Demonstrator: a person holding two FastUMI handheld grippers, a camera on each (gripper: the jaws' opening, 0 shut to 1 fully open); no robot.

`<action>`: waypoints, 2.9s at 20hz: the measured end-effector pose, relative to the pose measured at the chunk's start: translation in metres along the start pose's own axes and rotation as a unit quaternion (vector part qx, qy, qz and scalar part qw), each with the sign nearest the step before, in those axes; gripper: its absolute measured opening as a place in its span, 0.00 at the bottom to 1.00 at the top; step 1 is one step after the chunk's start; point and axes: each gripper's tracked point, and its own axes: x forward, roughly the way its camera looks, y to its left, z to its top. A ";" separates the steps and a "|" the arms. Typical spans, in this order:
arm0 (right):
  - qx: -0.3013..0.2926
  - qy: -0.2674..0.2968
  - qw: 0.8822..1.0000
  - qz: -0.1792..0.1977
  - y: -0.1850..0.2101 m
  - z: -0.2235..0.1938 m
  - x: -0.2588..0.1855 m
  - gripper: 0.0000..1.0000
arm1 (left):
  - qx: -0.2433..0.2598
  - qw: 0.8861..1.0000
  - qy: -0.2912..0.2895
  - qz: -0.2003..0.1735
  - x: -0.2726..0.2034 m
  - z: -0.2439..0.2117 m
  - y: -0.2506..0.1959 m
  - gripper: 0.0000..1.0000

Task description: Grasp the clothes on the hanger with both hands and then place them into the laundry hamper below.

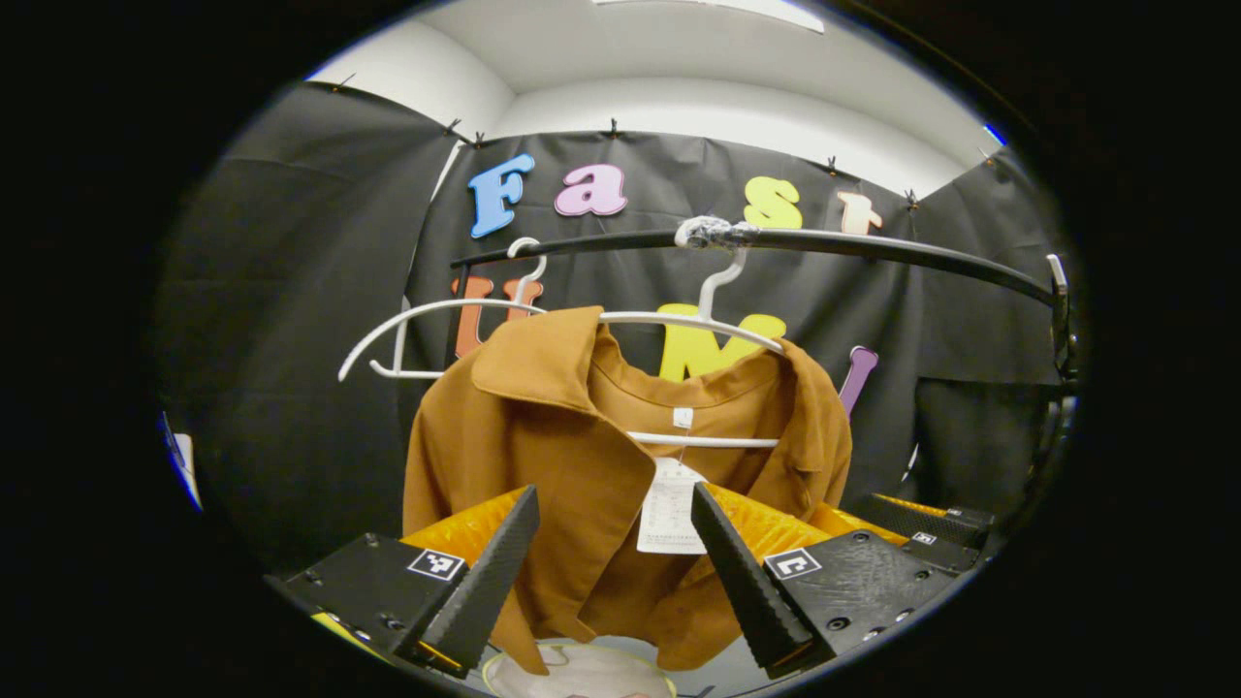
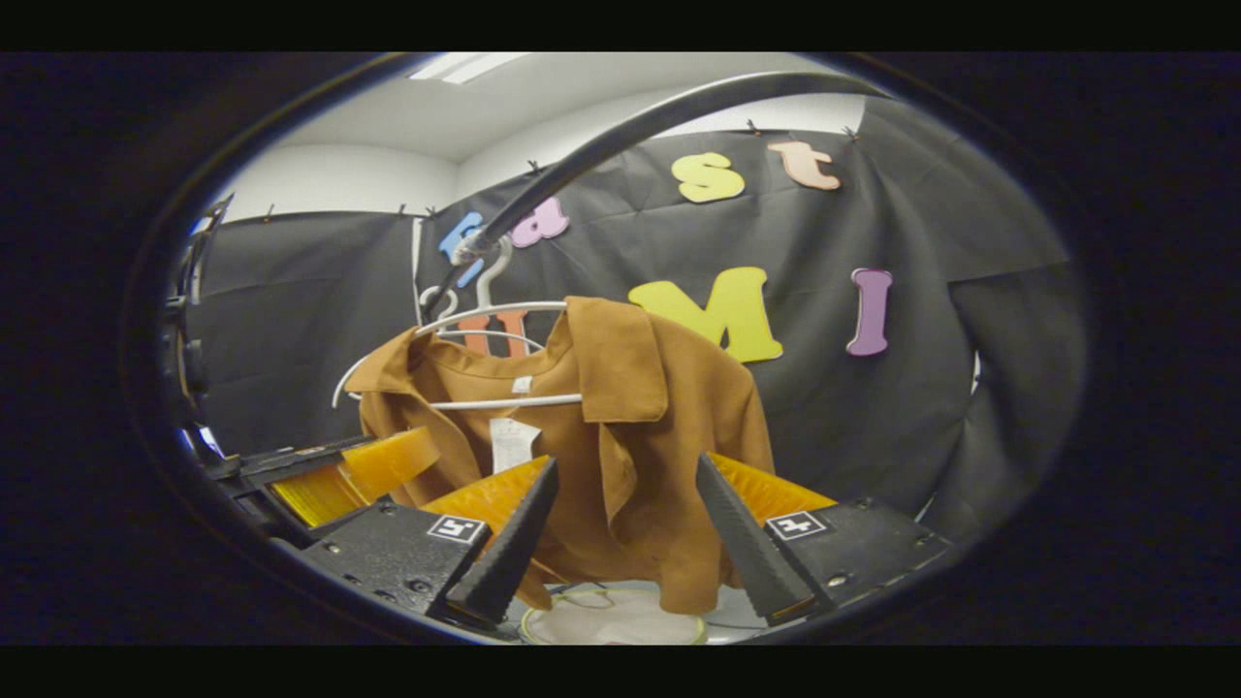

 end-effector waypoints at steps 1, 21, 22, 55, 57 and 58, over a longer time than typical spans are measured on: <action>0.004 0.000 1.000 -0.002 0.001 0.000 0.007 0.91 | 0.000 1.000 0.003 0.003 0.008 -0.001 0.004 1.00; 0.092 -0.003 0.992 -0.089 -0.024 -0.005 0.105 0.52 | 0.000 0.998 0.000 0.060 0.090 0.000 0.040 0.81; 0.093 -0.004 0.992 -0.089 -0.023 -0.005 0.102 0.45 | 0.002 0.998 0.003 0.056 0.088 -0.002 0.039 0.75; 0.160 -0.136 0.972 -0.103 -0.081 0.100 0.033 0.06 | -0.041 0.997 -0.050 0.047 0.004 0.095 0.128 0.00; 0.154 -0.144 0.972 -0.104 -0.085 0.097 0.041 0.06 | -0.039 0.997 -0.049 0.050 0.008 0.098 0.134 0.00; 0.150 -0.151 0.971 -0.108 -0.086 0.100 0.042 0.05 | -0.037 0.997 -0.049 0.051 0.010 0.098 0.137 0.00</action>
